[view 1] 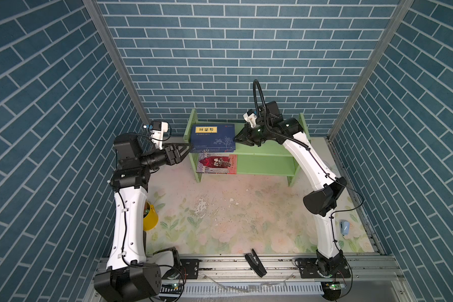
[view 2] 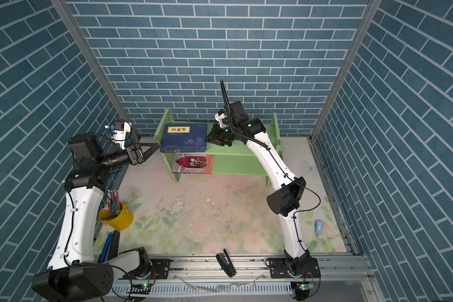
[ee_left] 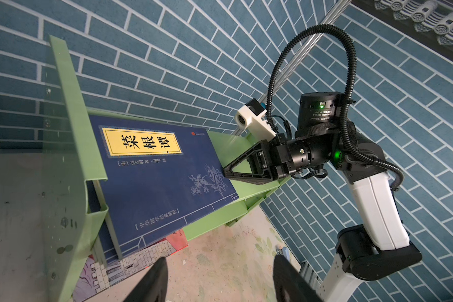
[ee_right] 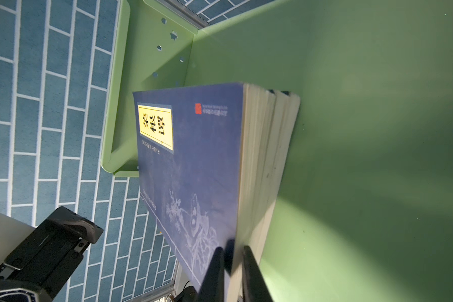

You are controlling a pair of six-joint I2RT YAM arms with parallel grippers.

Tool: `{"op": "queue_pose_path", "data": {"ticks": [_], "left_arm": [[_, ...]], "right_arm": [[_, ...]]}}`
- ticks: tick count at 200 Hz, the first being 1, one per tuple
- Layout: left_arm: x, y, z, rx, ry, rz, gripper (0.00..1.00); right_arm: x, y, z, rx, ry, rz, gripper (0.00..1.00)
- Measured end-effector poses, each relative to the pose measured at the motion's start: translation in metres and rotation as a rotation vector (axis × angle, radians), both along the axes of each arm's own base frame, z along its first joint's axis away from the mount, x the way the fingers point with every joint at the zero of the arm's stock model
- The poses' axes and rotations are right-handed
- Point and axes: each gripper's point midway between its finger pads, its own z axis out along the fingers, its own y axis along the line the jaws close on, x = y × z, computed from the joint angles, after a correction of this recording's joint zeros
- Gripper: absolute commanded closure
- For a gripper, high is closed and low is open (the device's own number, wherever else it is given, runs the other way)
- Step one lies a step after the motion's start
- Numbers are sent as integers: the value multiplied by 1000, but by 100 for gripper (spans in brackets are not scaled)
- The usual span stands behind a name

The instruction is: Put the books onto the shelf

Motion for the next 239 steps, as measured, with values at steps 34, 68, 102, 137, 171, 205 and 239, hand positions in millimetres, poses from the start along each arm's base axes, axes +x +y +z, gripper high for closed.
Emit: {"op": "queue_pose_path", "data": {"ticks": [34, 68, 102, 137, 171, 205, 239], "left_arm": [[1, 1, -2, 15, -6, 6, 34], [2, 3, -6, 43, -11, 20, 34], [5, 9, -12, 107, -28, 57, 33], [12, 21, -25, 234, -63, 118, 33], [20, 38, -37, 392, -114, 184, 33], [29, 54, -62, 519, -123, 232, 31], [31, 53, -86, 579, -150, 187, 36]], "right_arm": [[0, 1, 1, 5, -2, 4, 89], [-2, 3, 5, 16, -9, 13, 89], [-3, 6, 6, 26, -3, 14, 84], [0, 5, 8, 25, -12, 2, 73], [8, -5, 11, 0, -44, -38, 73], [3, -22, 21, -36, -96, -59, 73], [-20, -46, 38, -63, -145, -67, 73]]}}
